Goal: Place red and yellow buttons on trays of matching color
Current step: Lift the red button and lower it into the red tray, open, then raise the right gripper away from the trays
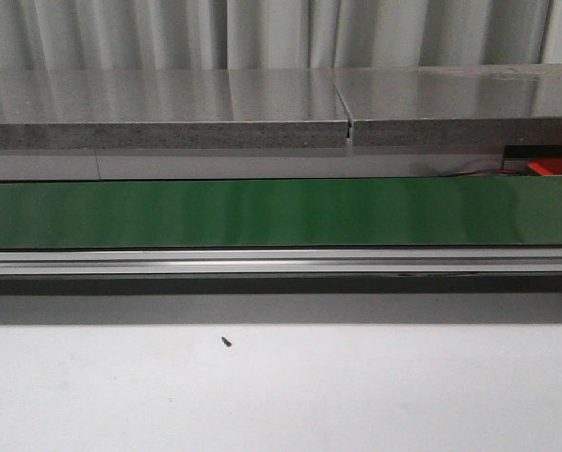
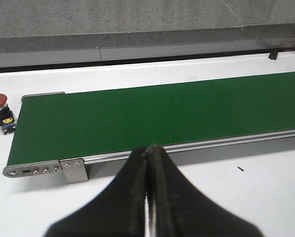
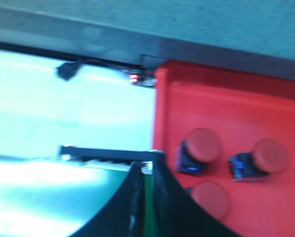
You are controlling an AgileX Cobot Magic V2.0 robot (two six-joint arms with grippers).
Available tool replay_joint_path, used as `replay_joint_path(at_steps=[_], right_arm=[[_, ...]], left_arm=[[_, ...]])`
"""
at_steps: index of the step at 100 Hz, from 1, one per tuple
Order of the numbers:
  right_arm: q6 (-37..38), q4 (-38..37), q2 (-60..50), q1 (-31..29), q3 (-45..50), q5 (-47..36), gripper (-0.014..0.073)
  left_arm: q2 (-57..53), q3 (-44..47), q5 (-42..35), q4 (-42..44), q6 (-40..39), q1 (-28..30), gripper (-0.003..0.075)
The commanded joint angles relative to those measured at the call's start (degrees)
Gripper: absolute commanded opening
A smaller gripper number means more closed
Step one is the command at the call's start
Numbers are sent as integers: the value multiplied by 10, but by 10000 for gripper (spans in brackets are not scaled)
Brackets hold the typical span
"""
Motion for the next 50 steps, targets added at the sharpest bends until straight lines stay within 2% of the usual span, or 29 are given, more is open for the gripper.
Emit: replay_joint_path(at_steps=[1,24,50], right_arm=[[-6,11,-53,24,12,-37,6],[-6,44,-132,81,96,-58,2],[-6,65,-246,89,190,-74,2]], left_arm=[[5,-14,-41,-9,-1,-4,-19],[5,-14,-41,-9,-1,-4,-19],[5,-14,-41,-9,-1,-4,-19]])
